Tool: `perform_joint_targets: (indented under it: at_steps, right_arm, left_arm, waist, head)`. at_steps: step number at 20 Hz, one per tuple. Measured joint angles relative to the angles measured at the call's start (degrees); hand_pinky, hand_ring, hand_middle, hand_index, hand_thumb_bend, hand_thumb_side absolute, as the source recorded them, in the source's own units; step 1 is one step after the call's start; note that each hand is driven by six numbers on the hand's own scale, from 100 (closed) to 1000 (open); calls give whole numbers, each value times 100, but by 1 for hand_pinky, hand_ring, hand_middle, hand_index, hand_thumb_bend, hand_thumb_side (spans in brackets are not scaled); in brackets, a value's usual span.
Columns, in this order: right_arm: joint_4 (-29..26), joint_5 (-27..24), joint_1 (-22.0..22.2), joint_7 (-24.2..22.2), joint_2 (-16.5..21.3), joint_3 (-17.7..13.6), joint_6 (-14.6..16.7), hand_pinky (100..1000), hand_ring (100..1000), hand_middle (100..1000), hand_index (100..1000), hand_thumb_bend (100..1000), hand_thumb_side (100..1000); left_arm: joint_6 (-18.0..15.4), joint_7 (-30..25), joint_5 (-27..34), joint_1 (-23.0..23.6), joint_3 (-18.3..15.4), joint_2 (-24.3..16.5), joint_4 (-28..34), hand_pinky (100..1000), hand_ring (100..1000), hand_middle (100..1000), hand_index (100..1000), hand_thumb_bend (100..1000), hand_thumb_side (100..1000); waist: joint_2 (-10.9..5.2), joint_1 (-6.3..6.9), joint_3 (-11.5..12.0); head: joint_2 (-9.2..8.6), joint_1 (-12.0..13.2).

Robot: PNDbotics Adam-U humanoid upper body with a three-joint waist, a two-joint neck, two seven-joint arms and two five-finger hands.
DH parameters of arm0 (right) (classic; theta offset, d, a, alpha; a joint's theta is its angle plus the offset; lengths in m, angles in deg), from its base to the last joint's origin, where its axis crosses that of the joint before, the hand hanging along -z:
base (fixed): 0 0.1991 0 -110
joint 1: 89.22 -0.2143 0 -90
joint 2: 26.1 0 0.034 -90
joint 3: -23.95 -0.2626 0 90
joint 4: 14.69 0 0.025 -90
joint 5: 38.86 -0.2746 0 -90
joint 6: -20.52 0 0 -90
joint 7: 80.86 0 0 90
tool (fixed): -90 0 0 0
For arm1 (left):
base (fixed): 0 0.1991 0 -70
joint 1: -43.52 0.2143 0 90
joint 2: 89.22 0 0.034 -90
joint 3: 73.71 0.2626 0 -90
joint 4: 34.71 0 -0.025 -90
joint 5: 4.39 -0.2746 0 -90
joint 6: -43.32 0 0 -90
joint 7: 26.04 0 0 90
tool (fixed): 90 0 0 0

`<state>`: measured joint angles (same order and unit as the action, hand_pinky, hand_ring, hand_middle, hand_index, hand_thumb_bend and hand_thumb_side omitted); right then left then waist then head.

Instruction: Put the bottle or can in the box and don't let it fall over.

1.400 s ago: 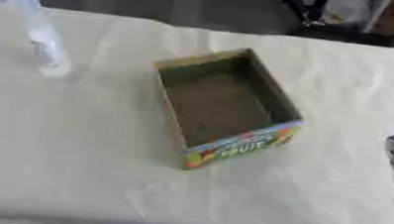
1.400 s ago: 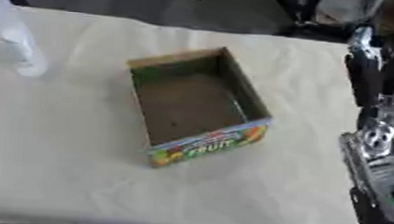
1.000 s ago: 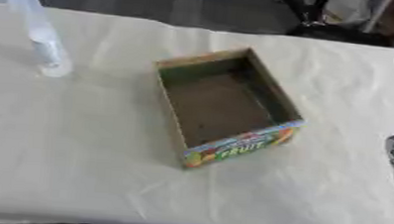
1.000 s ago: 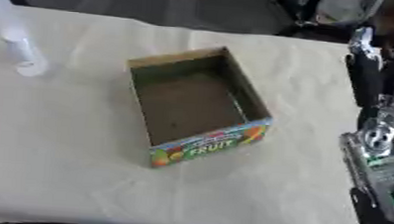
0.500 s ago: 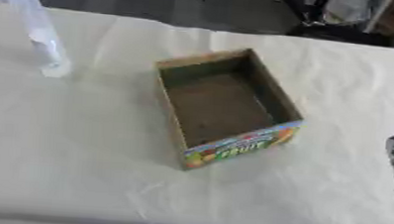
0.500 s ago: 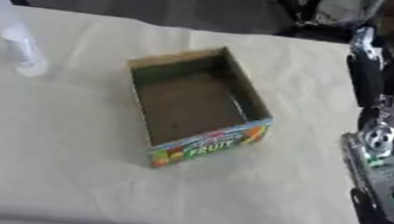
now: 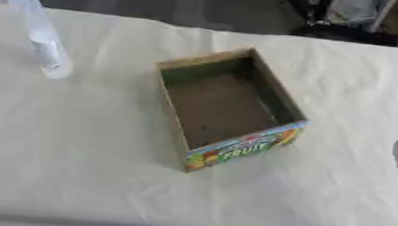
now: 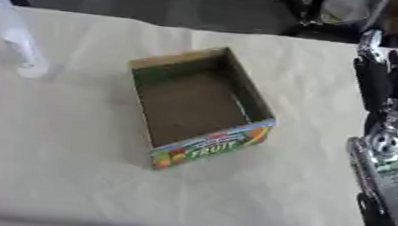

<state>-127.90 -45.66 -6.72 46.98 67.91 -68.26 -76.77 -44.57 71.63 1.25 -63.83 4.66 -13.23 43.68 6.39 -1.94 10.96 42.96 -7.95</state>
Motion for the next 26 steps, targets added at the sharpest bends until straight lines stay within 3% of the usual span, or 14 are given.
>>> perform_joint_targets:
  at_steps: [11,19,26]
  right_arm:
    - [0,-38,-46,-31,-12,50,-10,1000,1000,1000,1000,100,523]
    - [0,-53,-103,-50,-61,76,-20,1000,1000,1000,1000,100,523]
    - [0,-60,-214,-98,-119,121,-12,1000,1000,1000,1000,100,523]
  left_arm:
    - [-165,-580,-106,-829,414,-22,-1080,1000,834,885,859,629,404]
    - [-223,-617,-269,-1272,528,-15,-1625,1000,837,892,858,637,397]
    - [-411,-810,-388,-1792,636,-14,-1960,1000,839,894,859,643,395]
  waist:
    - [45,-38,-44]
    - [180,-71,-94]
    - [349,-173,-177]
  head:
    - [-85,105]
    - [-144,185]
    - [-340,270]
